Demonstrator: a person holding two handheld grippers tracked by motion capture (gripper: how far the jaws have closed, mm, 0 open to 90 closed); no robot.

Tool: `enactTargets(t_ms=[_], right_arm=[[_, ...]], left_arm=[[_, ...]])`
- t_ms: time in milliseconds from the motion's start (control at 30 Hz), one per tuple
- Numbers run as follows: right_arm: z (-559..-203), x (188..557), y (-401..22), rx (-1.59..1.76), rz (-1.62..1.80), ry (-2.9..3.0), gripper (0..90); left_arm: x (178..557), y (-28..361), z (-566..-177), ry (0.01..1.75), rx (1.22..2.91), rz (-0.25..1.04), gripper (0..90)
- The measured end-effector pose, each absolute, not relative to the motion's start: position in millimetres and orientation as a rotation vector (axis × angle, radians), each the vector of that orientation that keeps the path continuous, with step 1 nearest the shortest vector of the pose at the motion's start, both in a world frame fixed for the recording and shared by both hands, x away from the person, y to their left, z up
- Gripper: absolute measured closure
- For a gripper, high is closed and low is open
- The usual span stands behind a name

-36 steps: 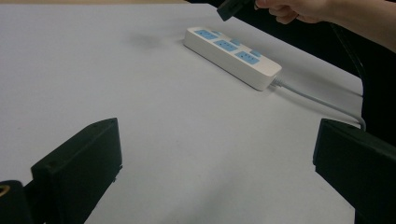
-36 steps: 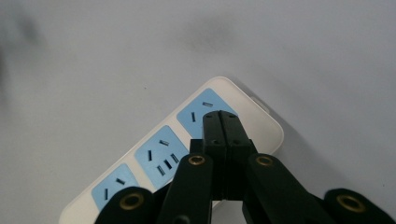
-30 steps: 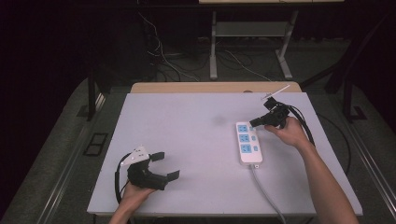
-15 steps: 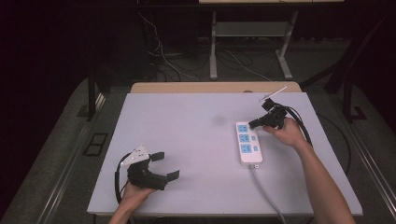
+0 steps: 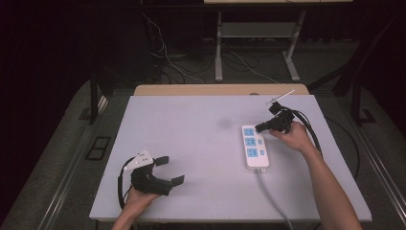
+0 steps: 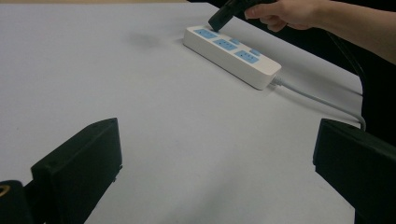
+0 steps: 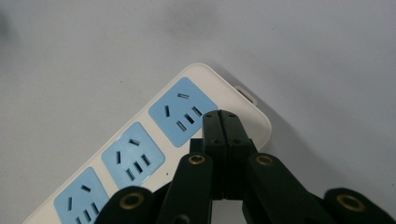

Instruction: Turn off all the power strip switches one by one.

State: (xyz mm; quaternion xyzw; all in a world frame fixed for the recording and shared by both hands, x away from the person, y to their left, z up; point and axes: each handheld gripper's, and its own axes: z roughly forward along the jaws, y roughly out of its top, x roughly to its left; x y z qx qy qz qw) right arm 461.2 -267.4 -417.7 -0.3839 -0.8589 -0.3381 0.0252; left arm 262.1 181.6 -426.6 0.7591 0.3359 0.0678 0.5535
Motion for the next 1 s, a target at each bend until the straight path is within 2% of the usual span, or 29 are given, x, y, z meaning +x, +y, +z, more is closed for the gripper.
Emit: enactTargets(t_ms=[1000], right_arm=[[-422.4,453.2,-269.0,-1.197,-1.128,-2.68,90.0]], left_arm=[[262.2,180.3,-426.7,0.787,1.805,0.162,0.0]])
